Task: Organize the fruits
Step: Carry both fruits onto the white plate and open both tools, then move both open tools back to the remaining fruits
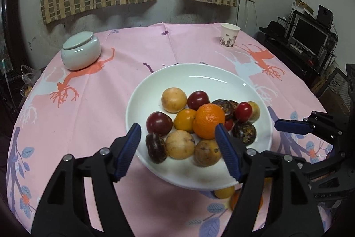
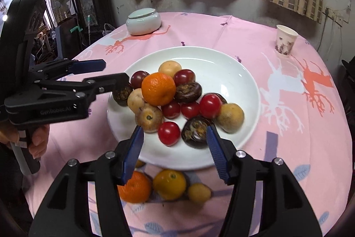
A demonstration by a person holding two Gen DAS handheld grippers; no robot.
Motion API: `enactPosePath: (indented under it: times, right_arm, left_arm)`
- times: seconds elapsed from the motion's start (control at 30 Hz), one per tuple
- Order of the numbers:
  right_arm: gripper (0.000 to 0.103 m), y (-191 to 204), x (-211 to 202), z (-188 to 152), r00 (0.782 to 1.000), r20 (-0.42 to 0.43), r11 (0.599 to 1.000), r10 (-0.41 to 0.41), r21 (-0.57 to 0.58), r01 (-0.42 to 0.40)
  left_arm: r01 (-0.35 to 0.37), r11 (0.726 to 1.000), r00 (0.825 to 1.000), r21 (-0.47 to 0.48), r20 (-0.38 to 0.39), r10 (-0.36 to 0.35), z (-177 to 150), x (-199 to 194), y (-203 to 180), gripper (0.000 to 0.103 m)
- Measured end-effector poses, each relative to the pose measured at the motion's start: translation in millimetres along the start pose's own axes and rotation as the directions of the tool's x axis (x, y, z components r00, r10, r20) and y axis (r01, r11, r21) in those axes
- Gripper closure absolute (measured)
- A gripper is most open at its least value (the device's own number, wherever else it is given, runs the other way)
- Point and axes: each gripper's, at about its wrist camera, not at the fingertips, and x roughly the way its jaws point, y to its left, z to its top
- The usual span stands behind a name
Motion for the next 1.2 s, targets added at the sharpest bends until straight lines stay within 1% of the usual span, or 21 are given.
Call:
enactPosePath:
  times: [0.2, 0.3, 0.4, 0.5, 0.57, 0.7, 0.93, 1.1, 1.2]
  right_arm:
    - [0.042, -17.8, -25.6, -27.1, 1.0, 0.015, 0.995, -0.013, 0.1, 0.012]
    - [0.042, -22.7, -35.2, -43.0, 1.0, 0.02, 0.99, -0.013, 0.138, 0.01]
    - [0.042, -24.8, -44.0, -56.3, 0.999, 0.031, 0.987, -0.014, 0.162, 0.009]
    - [0.042, -24.7, -48.6, -67.8, 0.999, 0.039, 0.984, 0.002, 0.179, -0.009]
    - [0.042, -21.5, -50.0, -74.1, 0.999, 0.033, 0.984, -0.007, 0.179, 0.001]
    - [0.042, -15.5, -50.7, -84.9, 1.0, 0.023, 0.984, -0.002, 0.179, -0.002]
    - [0.042, -14.8, -54.9, -102.4, 0.999, 0.03, 0.977, 0.025, 0.212, -0.031]
    - [0.042, -18.3, -58.1, -108.8, 0.998, 0.039, 0.973, 0.044, 0.224, -0.051]
    - [0.042, -23.7, -57.2, -110.5, 0.998, 0.041, 0.969, 0.055, 0.239, -0.063]
  left_arm:
    - [0.017, 1.0, 1.0, 0.015, 0.004, -0.017, -17.4, -20.6, -12.4, 0.027]
    - [0.021, 0.999, 1.0, 0.045, -0.004, -0.02, -31.7, -28.8, -23.1, 0.025]
    - [0.008, 0.998, 1.0, 0.067, -0.008, -0.007, -47.4, -36.9, -32.6, 0.023]
    - [-0.002, 0.999, 1.0, 0.05, -0.014, 0.002, -62.6, -45.0, -37.5, 0.021]
    - [-0.013, 0.999, 1.0, 0.034, -0.023, 0.013, -71.7, -48.2, -39.0, 0.019]
    - [-0.011, 0.999, 0.999, 0.042, -0.038, 0.012, -84.7, -52.3, -46.5, 0.017]
    - [-0.011, 0.998, 0.997, 0.057, -0.073, 0.016, -97.0, -44.8, -68.1, 0.016]
    - [-0.017, 0.998, 0.994, 0.066, -0.109, 0.025, -102.3, -27.2, -85.7, 0.016]
    - [-0.034, 0.997, 0.991, 0.065, -0.128, 0.042, -102.2, -17.4, -91.8, 0.016]
